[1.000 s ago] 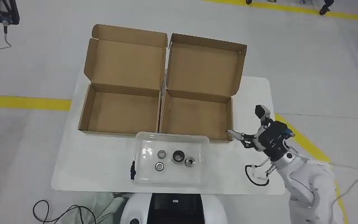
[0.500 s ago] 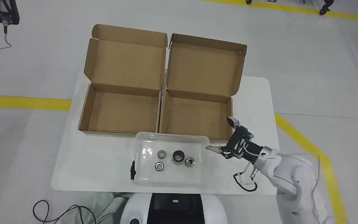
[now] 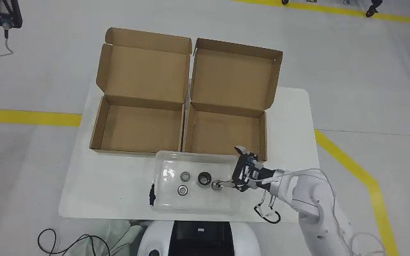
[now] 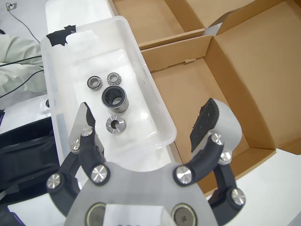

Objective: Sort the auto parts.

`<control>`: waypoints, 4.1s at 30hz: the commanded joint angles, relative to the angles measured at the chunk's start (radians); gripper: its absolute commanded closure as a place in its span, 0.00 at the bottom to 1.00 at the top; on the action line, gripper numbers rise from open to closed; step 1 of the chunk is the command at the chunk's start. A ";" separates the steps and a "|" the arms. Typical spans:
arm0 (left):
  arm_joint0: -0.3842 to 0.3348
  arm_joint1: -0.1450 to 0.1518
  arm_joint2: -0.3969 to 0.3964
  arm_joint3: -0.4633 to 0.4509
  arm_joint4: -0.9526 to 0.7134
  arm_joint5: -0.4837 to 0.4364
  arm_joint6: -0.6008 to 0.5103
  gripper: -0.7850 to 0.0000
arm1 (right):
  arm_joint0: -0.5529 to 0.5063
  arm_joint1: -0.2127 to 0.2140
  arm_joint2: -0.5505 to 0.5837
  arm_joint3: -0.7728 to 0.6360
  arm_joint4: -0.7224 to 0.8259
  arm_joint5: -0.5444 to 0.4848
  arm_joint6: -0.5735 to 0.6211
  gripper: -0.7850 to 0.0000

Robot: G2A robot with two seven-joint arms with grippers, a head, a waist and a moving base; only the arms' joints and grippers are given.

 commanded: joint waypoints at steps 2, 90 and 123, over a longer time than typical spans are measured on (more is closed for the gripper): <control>0.000 0.000 0.000 0.000 0.000 0.000 0.000 0.00 | 0.022 0.002 -0.041 0.003 -0.021 -0.010 0.018 0.00; 0.000 0.000 0.000 0.000 0.000 0.000 0.000 0.00 | 0.369 0.017 -0.415 0.395 0.063 -0.061 0.056 0.09; 0.000 0.000 0.000 0.000 0.000 0.000 0.000 0.00 | 0.465 0.016 -0.518 0.533 0.111 -0.042 0.010 0.73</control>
